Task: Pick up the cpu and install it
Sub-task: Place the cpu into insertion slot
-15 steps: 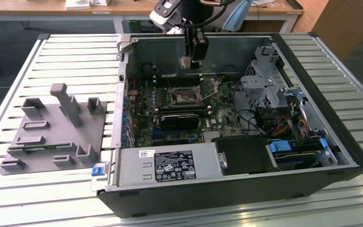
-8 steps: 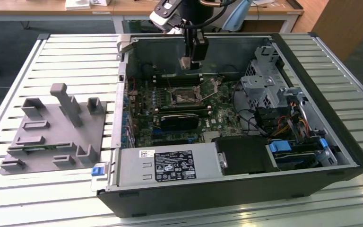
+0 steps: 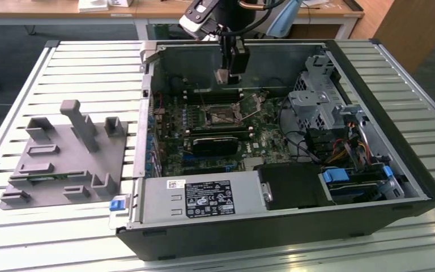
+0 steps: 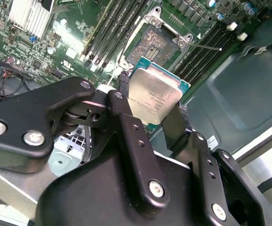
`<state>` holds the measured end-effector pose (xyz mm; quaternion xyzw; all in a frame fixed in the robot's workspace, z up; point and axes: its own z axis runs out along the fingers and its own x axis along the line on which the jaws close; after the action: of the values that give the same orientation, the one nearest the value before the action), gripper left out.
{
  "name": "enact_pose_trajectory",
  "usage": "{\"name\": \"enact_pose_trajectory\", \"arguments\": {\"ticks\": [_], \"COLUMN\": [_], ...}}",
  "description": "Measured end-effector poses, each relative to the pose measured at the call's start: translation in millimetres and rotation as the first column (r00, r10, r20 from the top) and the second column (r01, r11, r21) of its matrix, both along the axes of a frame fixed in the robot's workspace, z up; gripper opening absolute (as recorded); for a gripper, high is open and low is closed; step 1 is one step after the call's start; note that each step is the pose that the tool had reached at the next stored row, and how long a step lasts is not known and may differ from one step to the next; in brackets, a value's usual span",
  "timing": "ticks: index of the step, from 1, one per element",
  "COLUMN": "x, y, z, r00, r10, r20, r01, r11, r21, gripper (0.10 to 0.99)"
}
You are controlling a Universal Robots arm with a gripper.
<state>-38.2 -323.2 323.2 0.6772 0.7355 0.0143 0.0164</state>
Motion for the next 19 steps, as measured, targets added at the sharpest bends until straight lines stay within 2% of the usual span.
{"name": "enact_pose_trajectory", "arguments": {"ticks": [9, 11, 13, 19], "x": [0.0, 0.0, 0.6, 0.6], "y": [0.0, 0.1, 2.2, 2.2], "z": [-4.5, -7.1, -15.2, -18.2], "r00": [1.0, 1.0, 1.0, 1.0], "r10": [0.0, 0.0, -0.003, -0.007], "r20": [0.0, 0.0, 0.0001, 0.0], "r01": [0.0, 0.0, 0.003, 0.007], "r11": [1.0, 1.0, 1.0, 1.0], "r21": [0.0, 0.0, 0.0, 0.0], "gripper": [0.529, 0.529, 0.529, 0.529]}}
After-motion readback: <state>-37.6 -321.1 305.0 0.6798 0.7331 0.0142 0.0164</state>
